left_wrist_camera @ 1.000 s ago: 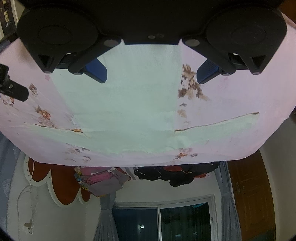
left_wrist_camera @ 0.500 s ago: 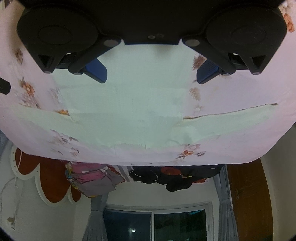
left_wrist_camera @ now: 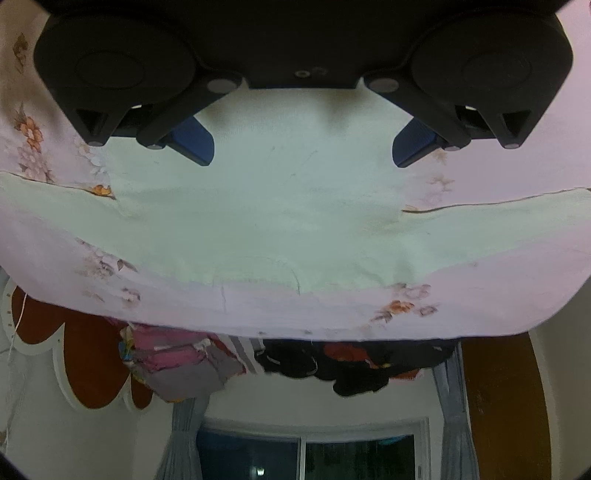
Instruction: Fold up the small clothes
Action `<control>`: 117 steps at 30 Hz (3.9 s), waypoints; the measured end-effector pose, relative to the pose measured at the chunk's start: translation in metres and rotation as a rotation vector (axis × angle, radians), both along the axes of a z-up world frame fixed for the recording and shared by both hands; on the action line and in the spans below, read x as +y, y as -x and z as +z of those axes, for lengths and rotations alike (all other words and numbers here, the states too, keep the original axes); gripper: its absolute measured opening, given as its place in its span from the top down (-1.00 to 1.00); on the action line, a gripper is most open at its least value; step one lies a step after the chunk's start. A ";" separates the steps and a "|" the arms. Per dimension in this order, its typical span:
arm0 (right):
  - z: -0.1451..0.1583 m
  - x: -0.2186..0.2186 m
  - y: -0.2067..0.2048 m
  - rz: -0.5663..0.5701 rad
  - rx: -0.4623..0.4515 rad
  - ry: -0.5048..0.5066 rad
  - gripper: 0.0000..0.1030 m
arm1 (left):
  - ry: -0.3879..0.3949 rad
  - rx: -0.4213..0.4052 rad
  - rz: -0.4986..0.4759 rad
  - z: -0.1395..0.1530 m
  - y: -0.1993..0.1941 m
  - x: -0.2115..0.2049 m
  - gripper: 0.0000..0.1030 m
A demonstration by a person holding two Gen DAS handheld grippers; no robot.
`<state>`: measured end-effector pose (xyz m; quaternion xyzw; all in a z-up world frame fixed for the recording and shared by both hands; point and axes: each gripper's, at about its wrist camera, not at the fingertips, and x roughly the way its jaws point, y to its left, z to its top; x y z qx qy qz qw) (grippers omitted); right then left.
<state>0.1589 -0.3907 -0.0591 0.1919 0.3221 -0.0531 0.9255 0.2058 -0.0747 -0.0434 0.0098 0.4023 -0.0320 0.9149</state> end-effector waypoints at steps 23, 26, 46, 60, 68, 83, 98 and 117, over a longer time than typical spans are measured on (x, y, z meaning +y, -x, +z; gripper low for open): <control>-0.131 -0.169 -0.078 -0.375 0.226 -0.170 -0.47 | -0.074 0.059 0.004 -0.048 -0.085 -0.022 -0.86; -0.143 -0.181 -0.085 -0.406 0.234 -0.220 -0.47 | -0.089 0.063 0.016 -0.049 -0.088 -0.019 -0.86; -0.086 -0.152 -0.110 -0.298 -0.006 -0.161 0.88 | -0.060 0.066 0.081 -0.036 -0.094 0.014 -0.62; -0.011 0.066 -0.180 0.119 -0.143 -0.222 0.88 | -0.002 0.063 0.128 -0.027 -0.094 0.092 -0.62; -0.033 0.208 -0.198 0.328 -0.048 -0.252 0.87 | 0.031 0.079 0.125 -0.035 -0.099 0.130 -0.63; -0.039 0.213 -0.171 0.334 -0.041 -0.157 -0.52 | 0.183 0.145 -0.032 -0.060 -0.124 0.080 -0.59; -0.087 0.097 -0.119 0.122 0.100 0.000 -0.15 | 0.238 0.121 -0.033 -0.095 -0.157 0.038 0.82; -0.100 0.095 -0.166 0.104 0.111 -0.054 0.69 | 0.271 -0.007 0.046 -0.051 -0.157 0.104 0.86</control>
